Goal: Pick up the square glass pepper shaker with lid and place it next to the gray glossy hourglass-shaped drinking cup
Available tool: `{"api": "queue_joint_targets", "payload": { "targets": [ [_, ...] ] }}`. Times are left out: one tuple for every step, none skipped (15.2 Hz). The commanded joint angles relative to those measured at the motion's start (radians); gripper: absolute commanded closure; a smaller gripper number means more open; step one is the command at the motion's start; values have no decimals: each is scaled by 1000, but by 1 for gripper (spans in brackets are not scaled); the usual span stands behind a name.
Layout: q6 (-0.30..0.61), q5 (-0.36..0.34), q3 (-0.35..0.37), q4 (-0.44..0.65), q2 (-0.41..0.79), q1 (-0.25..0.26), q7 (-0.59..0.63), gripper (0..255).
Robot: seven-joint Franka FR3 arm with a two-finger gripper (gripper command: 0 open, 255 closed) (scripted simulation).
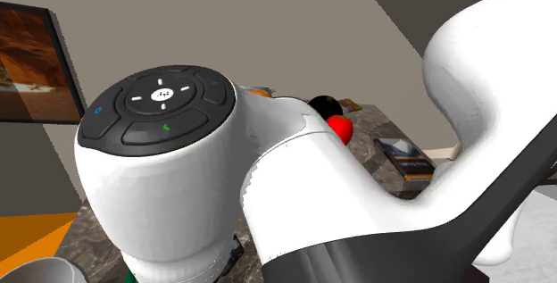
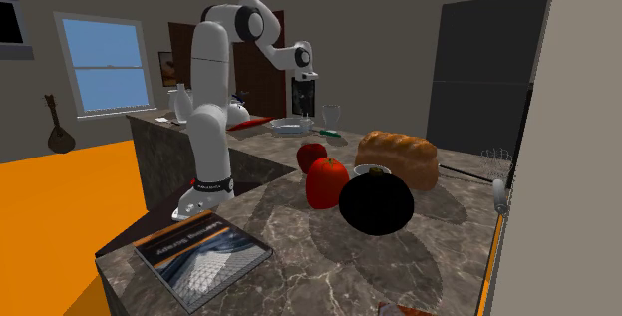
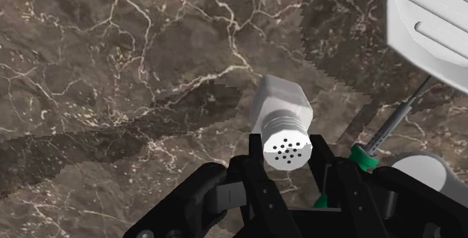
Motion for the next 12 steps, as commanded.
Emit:
{"api": "queue_joint_targets", "payload": {
  "targets": [
    [26, -12, -3, -18, 12, 2, 8, 255],
    [38, -18, -4, -26, 19, 3, 13, 255],
    [50, -25, -5, -34, 25, 5, 18, 255],
    [61, -32, -7, -41, 32, 6, 23, 255],
    [73, -39, -8, -48, 40, 8, 29, 255],
    [84, -46, -10, -55, 47, 10, 34, 255],
    [91, -51, -11, -59, 51, 11, 38, 255],
    [91, -51, -11, -59, 51, 11, 38, 255],
    [91, -51, -11, -59, 51, 12, 38, 255],
    [91, -51, -11, -59, 51, 11, 38, 255],
    [91, -51, -11, -59, 51, 11, 38, 255],
    [91, -51, -11, -59, 51, 11, 38, 255]
  ]
}}
